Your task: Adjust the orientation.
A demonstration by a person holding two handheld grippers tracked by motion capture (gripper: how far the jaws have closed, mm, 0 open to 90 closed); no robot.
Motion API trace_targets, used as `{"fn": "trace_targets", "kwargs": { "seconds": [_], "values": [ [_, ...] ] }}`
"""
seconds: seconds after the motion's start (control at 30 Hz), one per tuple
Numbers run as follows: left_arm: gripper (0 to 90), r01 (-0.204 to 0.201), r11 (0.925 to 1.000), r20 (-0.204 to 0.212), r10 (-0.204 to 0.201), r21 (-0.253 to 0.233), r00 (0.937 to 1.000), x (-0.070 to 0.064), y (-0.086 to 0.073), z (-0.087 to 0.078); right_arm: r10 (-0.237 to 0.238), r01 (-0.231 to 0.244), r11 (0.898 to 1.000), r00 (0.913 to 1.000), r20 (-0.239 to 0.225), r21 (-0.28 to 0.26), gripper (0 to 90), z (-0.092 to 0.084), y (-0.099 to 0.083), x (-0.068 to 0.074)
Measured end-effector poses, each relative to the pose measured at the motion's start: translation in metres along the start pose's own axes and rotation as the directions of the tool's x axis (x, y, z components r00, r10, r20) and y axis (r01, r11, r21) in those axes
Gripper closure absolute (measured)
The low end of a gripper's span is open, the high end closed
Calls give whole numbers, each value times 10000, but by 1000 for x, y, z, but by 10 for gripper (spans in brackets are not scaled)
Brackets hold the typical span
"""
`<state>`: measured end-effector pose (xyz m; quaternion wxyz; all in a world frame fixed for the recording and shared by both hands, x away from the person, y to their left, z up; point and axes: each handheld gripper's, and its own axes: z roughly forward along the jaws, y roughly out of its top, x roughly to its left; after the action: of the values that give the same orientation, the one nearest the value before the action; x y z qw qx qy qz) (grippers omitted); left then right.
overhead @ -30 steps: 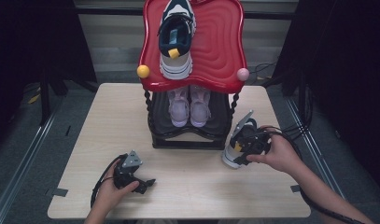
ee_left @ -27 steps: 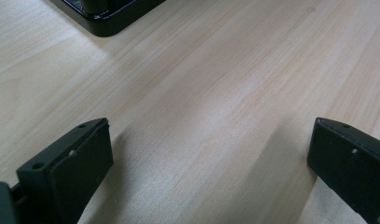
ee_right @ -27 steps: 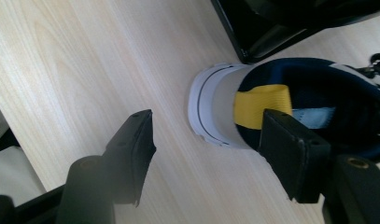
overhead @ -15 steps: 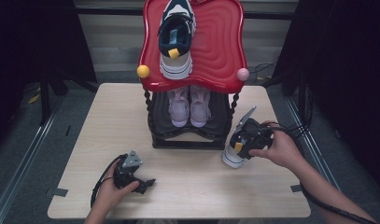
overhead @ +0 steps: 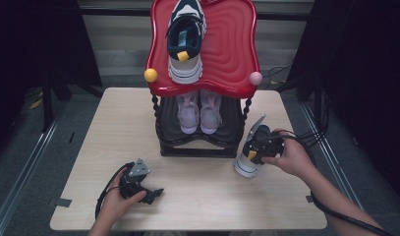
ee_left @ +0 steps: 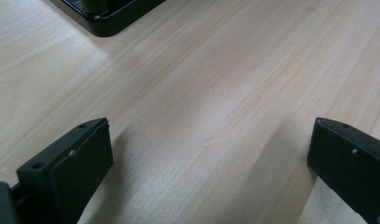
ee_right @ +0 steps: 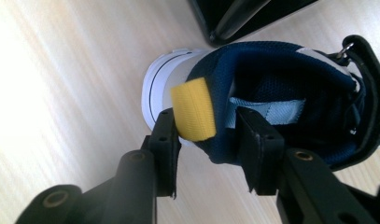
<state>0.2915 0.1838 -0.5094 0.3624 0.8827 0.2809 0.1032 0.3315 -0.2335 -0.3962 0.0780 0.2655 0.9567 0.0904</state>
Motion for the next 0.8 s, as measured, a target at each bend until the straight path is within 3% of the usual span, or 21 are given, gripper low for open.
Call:
{"fn": "trace_targets", "kwargs": {
  "seconds": [0.13, 0.23, 0.37, 0.47, 0.5, 0.57, 0.67, 0.8],
  "values": [
    [0, -103, 9999, 42, 103, 59, 9999, 1, 0, 0, -273, 276, 9994, 9995, -146, 230, 625, -4, -7, 6],
    [0, -107, 9999, 43, 106, 58, 9999, 1, 0, 0, -422, 439, 9985, 9977, -522, 323, 633, -9, -15, 11],
    [0, -111, 9999, 43, 110, 62, 9999, 1, 0, 0, -444, 473, 9981, 9965, -711, 383, 610, -14, -28, 17],
    [0, -109, 9999, 44, 108, 62, 9999, 1, 0, 0, -180, 191, 9997, 9971, -742, 141, 570, -14, -33, 18],
    [0, -109, 9999, 43, 109, 62, 9999, 1, 0, 0, -262, 271, 9996, 9966, -784, 102, 553, -13, -34, 17],
    [0, -110, 9999, 18, 110, 65, 9999, 1, 0, 0, 13, 3, 9998, 9969, -791, 203, 513, -13, -32, 19],
    [0, -114, 9999, 19, 114, 69, 9999, 1, 0, 0, -138, 159, 9995, 9973, -725, 287, 466, -8, -28, 19],
    [0, -111, 9999, 43, 111, 61, 9999, 1, 0, 0, 92, -50, 9990, 9952, -973, 437, 427, -5, -19, 17]
  ]
}}
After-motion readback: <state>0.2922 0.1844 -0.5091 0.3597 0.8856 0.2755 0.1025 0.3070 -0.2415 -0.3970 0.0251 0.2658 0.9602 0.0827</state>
